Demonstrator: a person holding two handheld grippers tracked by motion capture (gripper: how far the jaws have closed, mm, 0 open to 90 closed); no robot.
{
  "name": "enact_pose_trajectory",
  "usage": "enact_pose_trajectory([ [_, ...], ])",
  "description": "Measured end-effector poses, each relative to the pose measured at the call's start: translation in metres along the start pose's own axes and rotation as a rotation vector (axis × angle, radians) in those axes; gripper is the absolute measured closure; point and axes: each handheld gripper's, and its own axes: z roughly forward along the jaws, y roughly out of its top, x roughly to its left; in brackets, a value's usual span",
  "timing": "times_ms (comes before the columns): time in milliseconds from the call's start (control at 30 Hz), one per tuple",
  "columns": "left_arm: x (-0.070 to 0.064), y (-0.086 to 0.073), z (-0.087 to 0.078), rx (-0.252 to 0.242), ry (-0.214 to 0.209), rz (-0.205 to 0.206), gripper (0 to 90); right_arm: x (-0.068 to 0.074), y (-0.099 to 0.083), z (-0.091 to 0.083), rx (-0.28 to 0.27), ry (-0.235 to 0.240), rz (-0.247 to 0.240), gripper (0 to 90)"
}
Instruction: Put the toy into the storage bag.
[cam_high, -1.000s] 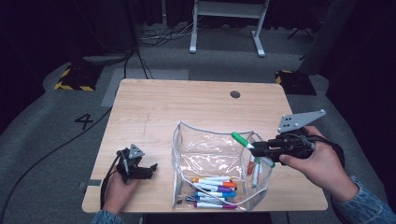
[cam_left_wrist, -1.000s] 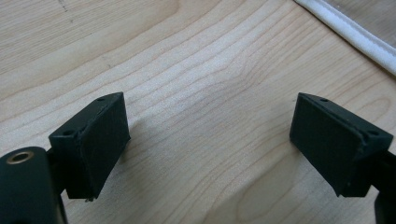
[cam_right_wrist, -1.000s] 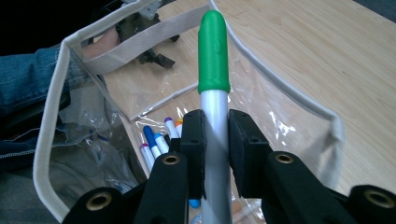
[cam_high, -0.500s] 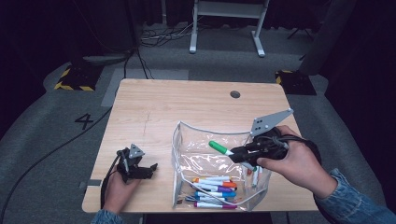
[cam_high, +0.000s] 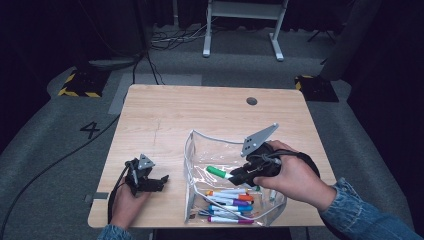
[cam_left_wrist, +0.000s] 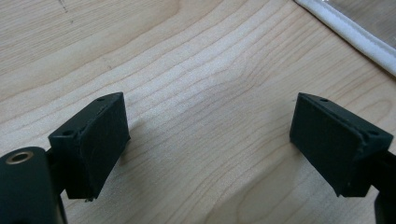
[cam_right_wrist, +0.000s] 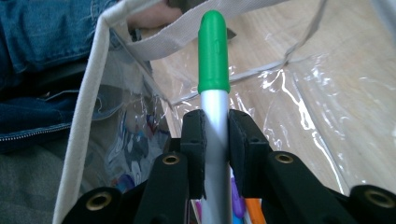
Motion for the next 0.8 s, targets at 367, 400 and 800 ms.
enact_pose_trajectory([
  [367,0.000,0.000,0.000,0.000,0.000,0.000,11.9,-0.001,0.001,0.039,0.136,0.042,0.001,76.8],
  [400,0.000,0.000,0.000,0.000,0.000,0.000,11.9,-0.001,0.000,0.042,0.148,0.042,-0.003,76.8],
  [800,0.000,0.000,0.000,0.001,0.000,0.000,11.9,-0.004,-0.005,0.077,0.285,0.045,0.003,76.8],
])
